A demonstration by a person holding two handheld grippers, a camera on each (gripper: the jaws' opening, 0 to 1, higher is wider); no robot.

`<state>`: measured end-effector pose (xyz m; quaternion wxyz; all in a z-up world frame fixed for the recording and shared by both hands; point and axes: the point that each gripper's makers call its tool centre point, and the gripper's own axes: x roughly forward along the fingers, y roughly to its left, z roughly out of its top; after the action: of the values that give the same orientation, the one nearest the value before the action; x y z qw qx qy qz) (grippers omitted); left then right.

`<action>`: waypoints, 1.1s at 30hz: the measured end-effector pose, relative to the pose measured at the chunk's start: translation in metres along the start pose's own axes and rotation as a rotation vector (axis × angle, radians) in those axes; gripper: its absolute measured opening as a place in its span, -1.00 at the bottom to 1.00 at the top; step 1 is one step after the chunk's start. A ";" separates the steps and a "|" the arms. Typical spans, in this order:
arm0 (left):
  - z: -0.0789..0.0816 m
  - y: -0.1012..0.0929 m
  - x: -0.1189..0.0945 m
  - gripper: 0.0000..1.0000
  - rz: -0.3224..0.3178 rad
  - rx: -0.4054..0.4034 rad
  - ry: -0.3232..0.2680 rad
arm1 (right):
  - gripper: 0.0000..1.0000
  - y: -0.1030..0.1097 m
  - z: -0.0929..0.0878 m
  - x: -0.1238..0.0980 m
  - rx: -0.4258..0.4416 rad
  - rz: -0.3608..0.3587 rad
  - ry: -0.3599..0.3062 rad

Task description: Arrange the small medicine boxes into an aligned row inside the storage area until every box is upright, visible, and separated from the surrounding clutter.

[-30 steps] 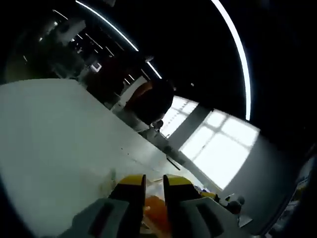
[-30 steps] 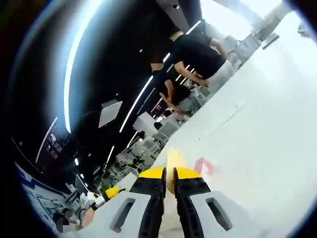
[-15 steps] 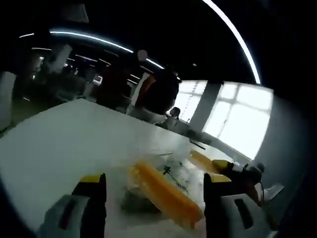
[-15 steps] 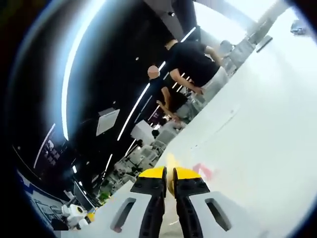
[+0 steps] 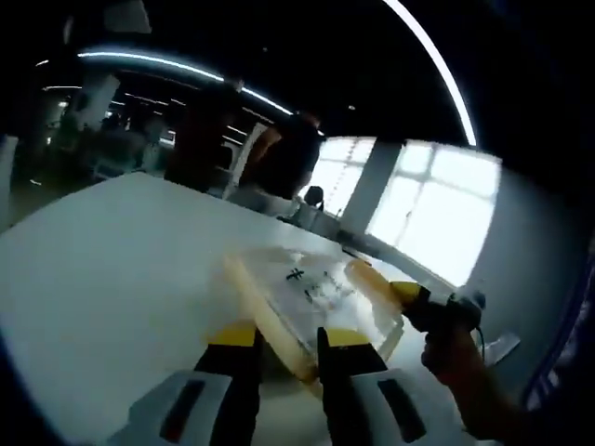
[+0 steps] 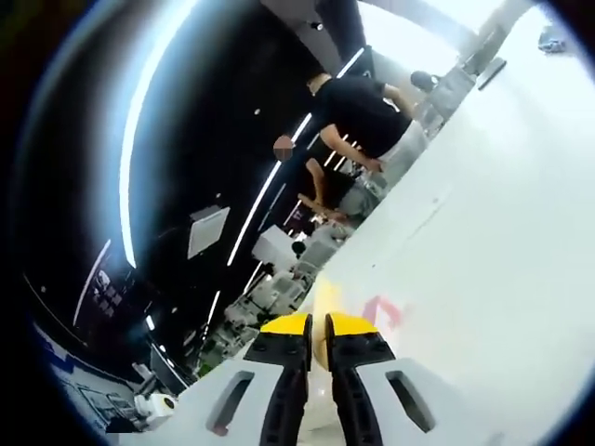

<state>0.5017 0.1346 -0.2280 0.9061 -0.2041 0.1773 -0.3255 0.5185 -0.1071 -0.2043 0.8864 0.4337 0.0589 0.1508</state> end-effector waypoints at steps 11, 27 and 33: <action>0.055 0.011 0.014 -0.75 -0.047 -0.068 -0.060 | -0.93 0.022 0.000 0.000 0.002 0.039 0.033; 0.050 0.040 0.058 -0.77 0.011 0.013 0.075 | -0.91 0.007 0.003 0.011 -0.027 -0.027 0.088; 0.048 0.043 0.058 -0.72 0.026 0.085 0.086 | -0.89 0.002 -0.008 0.008 -0.076 -0.045 0.125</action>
<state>0.5879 0.1386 -0.2193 0.9096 -0.1490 0.2047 -0.3294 0.5234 -0.0976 -0.2069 0.9000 0.3879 0.1181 0.1601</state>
